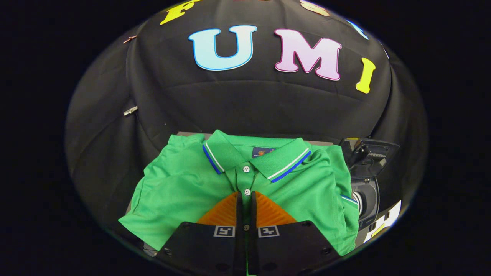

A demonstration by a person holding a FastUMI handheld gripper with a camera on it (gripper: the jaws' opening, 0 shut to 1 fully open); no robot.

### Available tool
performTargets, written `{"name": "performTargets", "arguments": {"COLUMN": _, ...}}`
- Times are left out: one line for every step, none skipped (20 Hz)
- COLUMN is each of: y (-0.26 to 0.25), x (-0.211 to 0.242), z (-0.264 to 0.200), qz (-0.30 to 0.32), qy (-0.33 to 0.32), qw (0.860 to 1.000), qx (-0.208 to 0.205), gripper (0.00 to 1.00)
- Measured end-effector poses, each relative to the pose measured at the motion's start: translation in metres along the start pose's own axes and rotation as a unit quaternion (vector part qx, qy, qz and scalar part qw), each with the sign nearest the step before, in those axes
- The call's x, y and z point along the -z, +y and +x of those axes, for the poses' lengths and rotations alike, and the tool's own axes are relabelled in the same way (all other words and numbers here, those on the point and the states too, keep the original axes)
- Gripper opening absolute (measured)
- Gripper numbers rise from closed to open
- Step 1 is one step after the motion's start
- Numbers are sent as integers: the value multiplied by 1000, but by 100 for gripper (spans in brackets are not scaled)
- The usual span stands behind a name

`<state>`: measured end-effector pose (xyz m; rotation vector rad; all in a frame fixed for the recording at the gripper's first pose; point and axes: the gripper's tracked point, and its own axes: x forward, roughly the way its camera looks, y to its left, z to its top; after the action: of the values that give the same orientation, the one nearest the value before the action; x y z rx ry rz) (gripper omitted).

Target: Put the clothes into the washing machine and then close the washing machine lid.

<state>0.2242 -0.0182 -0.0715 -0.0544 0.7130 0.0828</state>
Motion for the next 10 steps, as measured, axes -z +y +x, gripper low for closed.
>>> {"name": "performTargets", "arguments": {"y": 0, "x": -2, "z": 0, "qz": 0, "qy": -5, "qw": 1000, "qx": 1, "gripper": 7}}
{"name": "performTargets", "arguments": {"y": -1, "x": -1, "z": -3, "qz": -5, "qy": -7, "qw": 1000, "qx": 3, "gripper": 7}}
{"name": "performTargets", "arguments": {"y": 1, "x": -3, "z": -5, "qz": -11, "qy": -17, "qw": 1000, "qx": 2, "gripper": 7}}
{"name": "performTargets", "arguments": {"y": 1, "x": -6, "z": -6, "qz": -19, "qy": -28, "qw": 999, "qx": 2, "gripper": 7}}
{"name": "performTargets", "arguments": {"y": 1, "x": -8, "z": -9, "qz": -22, "qy": -39, "qw": 999, "qx": 0, "gripper": 7}}
{"name": "performTargets", "arguments": {"y": 1, "x": -10, "z": -13, "qz": -20, "qy": -50, "qw": 999, "qx": -3, "gripper": 7}}
{"name": "performTargets", "arguments": {"y": 0, "x": -15, "z": -17, "qz": -18, "qy": -66, "qw": 998, "qx": -7, "gripper": 7}}
{"name": "performTargets", "arguments": {"y": -1, "x": -21, "z": -23, "qz": -17, "qy": -82, "qw": 996, "qx": -9, "gripper": 7}}
{"name": "performTargets", "arguments": {"y": -4, "x": -25, "z": -29, "qz": -18, "qy": -95, "qw": 995, "qx": -7, "gripper": 7}}
{"name": "performTargets", "arguments": {"y": -7, "x": -28, "z": -35, "qz": -19, "qy": -103, "qw": 994, "qx": -3, "gripper": 7}}
